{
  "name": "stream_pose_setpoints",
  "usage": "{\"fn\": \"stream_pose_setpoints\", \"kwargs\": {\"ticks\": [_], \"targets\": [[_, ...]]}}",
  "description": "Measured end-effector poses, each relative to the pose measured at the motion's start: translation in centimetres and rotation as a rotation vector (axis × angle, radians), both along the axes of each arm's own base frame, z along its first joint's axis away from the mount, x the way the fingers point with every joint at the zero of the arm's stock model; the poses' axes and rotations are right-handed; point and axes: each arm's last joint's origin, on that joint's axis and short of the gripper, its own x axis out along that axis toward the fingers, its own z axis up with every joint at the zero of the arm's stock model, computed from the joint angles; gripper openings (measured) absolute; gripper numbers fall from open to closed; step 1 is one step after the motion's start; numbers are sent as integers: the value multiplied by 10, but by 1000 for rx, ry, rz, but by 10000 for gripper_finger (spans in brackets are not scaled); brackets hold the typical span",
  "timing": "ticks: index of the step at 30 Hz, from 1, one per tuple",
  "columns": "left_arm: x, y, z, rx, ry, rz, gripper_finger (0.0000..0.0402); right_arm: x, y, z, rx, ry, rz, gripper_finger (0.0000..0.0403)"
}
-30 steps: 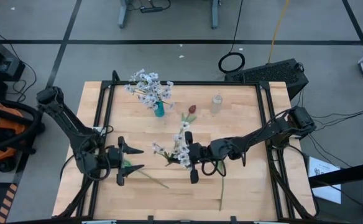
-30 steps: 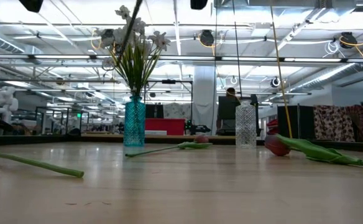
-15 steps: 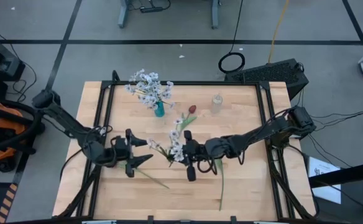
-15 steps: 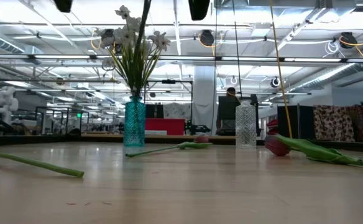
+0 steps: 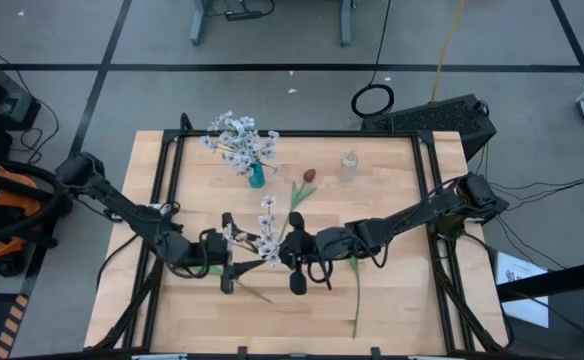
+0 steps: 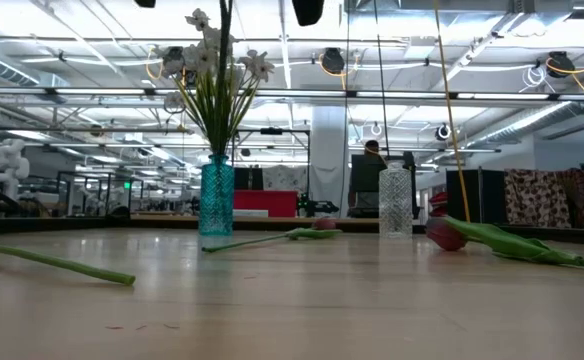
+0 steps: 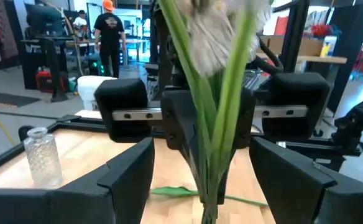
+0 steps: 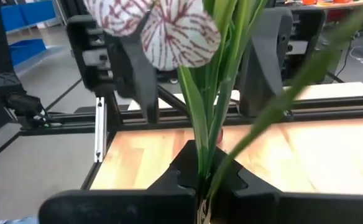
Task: Sort flowers into vase by color
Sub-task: Put the white flowers into the blue vase
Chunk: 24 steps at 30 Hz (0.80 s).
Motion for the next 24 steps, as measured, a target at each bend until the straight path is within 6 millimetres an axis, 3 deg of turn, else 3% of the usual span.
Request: {"fn": "stream_pose_setpoints", "kwargs": {"ticks": [14, 24], "targets": [[17, 7, 3, 8, -2, -20, 263, 0, -1, 0, -8, 1, -29, 0], [21, 15, 4, 6, -5, -21, 187, 0, -2, -1, -16, 15, -53, 0]]}}
